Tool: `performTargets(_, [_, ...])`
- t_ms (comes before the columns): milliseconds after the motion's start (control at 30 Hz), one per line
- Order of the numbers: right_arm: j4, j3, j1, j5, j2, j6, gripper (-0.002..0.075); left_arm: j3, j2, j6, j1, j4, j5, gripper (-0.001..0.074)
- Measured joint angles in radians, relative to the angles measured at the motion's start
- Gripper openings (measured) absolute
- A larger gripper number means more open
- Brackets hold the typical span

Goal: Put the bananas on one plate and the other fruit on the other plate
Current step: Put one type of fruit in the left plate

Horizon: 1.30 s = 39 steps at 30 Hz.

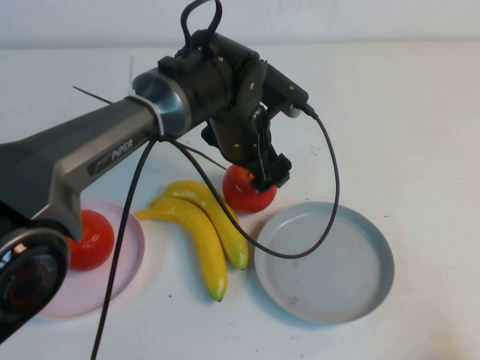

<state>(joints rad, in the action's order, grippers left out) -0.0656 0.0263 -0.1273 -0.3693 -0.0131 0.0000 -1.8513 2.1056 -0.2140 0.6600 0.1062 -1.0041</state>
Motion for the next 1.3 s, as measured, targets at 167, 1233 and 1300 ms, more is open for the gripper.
performTargets(167, [0.0,0.0,0.0,0.0,0.0,0.0,-0.0017,0.0,0.007,0.014,0.0,-0.014,0.0,0.0668])
performTargets(1233, [0.0,0.0,0.0,0.0,0.0,0.0,-0.0017,-0.01,0.026,0.014,0.0,-0.016,0.003,0.0588])
performTargets(1300, [0.0,0.0,0.0,0.0,0.0,0.0,-0.0017,-0.01,-0.001,0.014,0.0,-0.016,-0.007,0.0588])
